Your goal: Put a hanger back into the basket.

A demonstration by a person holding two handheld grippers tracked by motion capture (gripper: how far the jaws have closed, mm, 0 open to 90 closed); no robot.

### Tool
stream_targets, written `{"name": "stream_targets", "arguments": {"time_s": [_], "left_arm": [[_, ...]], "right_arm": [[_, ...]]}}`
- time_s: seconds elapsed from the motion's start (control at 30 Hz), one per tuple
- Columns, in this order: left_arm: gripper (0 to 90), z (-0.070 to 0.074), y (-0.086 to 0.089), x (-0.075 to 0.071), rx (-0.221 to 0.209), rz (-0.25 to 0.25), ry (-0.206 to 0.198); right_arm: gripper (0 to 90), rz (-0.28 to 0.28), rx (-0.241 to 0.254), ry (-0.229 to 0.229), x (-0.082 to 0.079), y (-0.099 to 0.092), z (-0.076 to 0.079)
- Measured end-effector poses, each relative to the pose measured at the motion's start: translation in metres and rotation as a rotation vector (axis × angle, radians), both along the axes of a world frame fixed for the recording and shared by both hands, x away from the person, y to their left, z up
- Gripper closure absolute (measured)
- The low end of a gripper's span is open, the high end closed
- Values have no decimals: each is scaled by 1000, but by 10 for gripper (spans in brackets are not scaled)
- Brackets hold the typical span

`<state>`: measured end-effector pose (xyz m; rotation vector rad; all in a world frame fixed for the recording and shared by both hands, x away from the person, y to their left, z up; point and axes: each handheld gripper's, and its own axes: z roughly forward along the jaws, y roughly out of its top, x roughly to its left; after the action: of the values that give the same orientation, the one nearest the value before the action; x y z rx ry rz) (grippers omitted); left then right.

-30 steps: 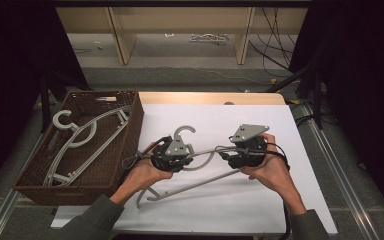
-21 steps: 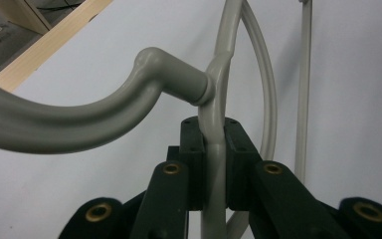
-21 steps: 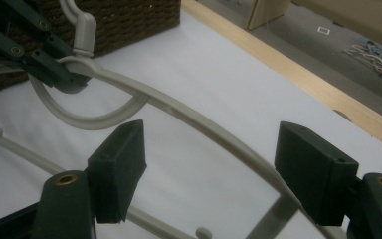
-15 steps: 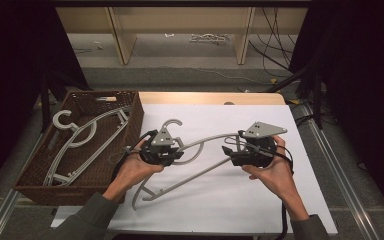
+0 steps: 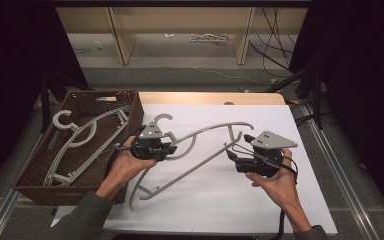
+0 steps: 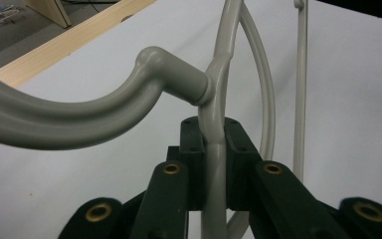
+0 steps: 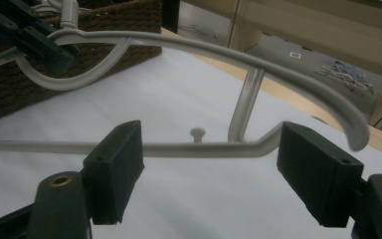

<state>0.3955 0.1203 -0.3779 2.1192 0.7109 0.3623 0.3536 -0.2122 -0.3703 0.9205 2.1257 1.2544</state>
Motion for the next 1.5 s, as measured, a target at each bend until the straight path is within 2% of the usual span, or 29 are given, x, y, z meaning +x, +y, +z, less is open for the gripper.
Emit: {"name": "stream_targets", "arguments": {"time_s": [0.2, 0.33, 0.37, 0.4, 0.43, 0.47, 0.5, 0.57, 0.63, 0.73, 0.77, 0.9, 0.93, 1.07, 1.1, 1.13, 1.2, 1.27, 1.3, 1.4, 1.5], "left_arm": [[815, 1, 3, -1, -5, 9, 1], [815, 5, 8, -3, -30, 15, 7], [815, 6, 8, -4, -61, 32, 17], [815, 8, 10, -4, -50, 31, 19], [815, 8, 11, -5, -74, 42, 23], [815, 10, 13, -5, -64, 38, 23], [815, 10, 13, -6, -95, 53, 32], [815, 14, 18, -7, -92, 54, 29], [815, 15, 19, -9, -118, 72, 33], [814, 18, 23, -12, -122, 63, 38], [815, 19, 23, -14, -138, 67, 40], [814, 24, 26, -17, -141, 59, 32], [814, 26, 28, -19, -147, 54, 31], [814, 37, 34, -23, -189, 48, 27], [814, 40, 36, -24, -199, 44, 28], [814, 44, 38, -25, -193, 44, 26], [814, 52, 41, -26, -207, 47, 21], [814, 60, 45, -27, -205, 46, 11], [814, 63, 47, -27, -198, 47, 9], [814, 75, 54, -26, -191, 57, -12], [814, 85, 63, -22, -171, 79, -28]], "right_arm": [[272, -14, 29, -12, -4, -3, -9], [272, -21, 51, -16, -7, -4, -16], [272, -17, 48, -9, -7, -4, -17], [272, -18, 52, -12, -8, -4, -19], [272, -18, 54, -3, -9, -5, -20], [272, -15, 68, -13, -9, -4, -22], [271, -21, 64, -10, -11, -5, -23], [272, -15, 59, -7, -13, -6, -26], [269, -15, 62, -5, -14, -6, -28], [266, -23, 83, -14, -17, -7, -33], [265, -22, 83, -21, -16, -8, -34], [265, -27, 79, -2, -19, -8, -38], [265, -34, 78, -8, -19, -8, -39], [265, -24, 81, -5, -21, -5, -42], [265, -21, 86, 15, -23, -4, -42], [264, -21, 87, -4, -22, -3, -43], [264, -18, 76, 1, -23, -3, -43], [264, -15, 88, 9, -24, -3, -44], [264, -19, 78, 11, -24, -4, -44], [263, -24, 75, -3, -24, -4, -46], [262, -18, 69, 19, -25, -4, -45]]}}
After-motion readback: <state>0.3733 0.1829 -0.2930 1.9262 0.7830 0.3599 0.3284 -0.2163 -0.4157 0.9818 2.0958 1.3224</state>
